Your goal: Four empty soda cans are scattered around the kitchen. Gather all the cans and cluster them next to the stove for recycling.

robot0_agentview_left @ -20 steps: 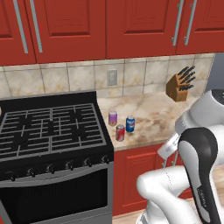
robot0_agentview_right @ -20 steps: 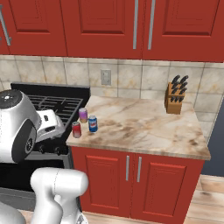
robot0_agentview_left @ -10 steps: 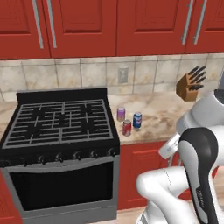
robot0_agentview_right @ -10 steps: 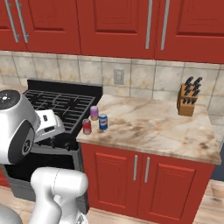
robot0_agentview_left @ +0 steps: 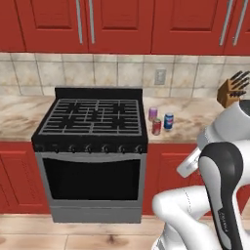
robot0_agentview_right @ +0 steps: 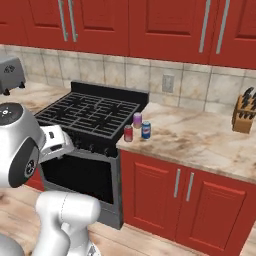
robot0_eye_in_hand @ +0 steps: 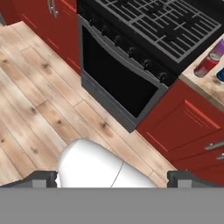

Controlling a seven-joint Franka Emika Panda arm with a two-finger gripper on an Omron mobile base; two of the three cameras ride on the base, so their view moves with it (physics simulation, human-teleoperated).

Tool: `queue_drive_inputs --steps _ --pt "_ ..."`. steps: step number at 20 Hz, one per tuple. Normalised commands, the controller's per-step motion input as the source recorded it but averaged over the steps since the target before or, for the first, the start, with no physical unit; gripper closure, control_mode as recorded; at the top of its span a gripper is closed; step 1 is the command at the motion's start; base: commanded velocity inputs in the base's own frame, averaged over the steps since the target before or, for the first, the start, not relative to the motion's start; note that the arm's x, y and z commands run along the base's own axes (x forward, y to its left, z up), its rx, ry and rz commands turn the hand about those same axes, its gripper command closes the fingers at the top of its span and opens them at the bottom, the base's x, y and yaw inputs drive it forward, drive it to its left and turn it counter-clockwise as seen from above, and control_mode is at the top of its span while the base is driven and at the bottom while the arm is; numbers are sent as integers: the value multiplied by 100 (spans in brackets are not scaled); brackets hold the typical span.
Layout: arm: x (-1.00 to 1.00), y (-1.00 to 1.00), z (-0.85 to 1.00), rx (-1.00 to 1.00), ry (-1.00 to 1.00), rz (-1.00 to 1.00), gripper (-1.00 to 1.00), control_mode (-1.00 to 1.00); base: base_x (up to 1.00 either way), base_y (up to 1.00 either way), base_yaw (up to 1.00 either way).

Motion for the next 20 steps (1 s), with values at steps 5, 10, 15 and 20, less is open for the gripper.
queue_drive_inputs --steps 5,10,15,20 --pt "0 0 0 0 0 0 -100 100 -29 1 42" --pt "0 0 0 0 0 0 -100 100 -16 0 48" --pt "0 0 0 0 0 0 -100 100 -8 0 50" --pt "0 0 0 0 0 0 -100 100 -6 0 50"
